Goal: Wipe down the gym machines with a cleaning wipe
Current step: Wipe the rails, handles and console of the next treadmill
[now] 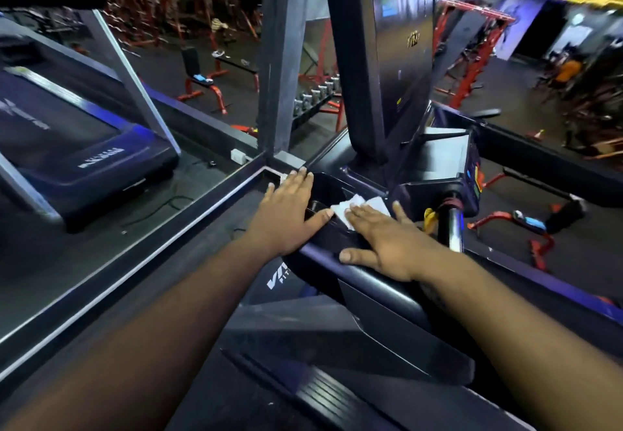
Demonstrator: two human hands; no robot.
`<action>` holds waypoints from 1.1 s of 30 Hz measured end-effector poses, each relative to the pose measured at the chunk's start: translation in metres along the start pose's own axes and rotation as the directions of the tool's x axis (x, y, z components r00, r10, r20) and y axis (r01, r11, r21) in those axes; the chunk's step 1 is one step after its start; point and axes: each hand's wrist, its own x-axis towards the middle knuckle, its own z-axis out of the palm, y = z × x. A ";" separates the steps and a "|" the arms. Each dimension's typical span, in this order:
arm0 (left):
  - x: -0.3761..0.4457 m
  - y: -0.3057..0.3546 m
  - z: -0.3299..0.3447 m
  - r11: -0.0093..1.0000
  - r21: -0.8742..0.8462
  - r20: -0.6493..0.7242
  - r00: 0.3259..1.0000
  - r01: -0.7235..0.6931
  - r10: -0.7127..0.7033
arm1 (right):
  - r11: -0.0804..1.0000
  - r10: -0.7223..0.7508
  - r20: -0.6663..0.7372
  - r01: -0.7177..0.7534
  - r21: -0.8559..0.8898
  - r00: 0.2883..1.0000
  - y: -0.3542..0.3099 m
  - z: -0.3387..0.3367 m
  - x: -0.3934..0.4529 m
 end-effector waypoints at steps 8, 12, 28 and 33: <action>-0.004 -0.007 -0.003 0.994 -0.113 0.038 0.999 0.001 0.003 | 0.998 0.044 0.003 -0.044 0.037 0.999 -0.002 -0.013 0.019; -0.011 -0.002 -0.001 0.990 -0.133 -0.024 0.999 0.044 -0.048 | 1.000 0.025 -0.004 -0.025 0.013 1.000 -0.001 -0.006 0.002; -0.004 -0.013 -0.007 0.930 -0.343 0.136 0.987 0.132 -0.089 | 0.812 -0.246 -0.267 0.348 0.469 0.932 -0.033 -0.004 0.022; -0.003 -0.017 -0.003 0.911 -0.403 0.097 0.994 0.092 -0.057 | 0.893 -0.226 -0.119 0.254 0.370 0.967 -0.055 -0.012 0.070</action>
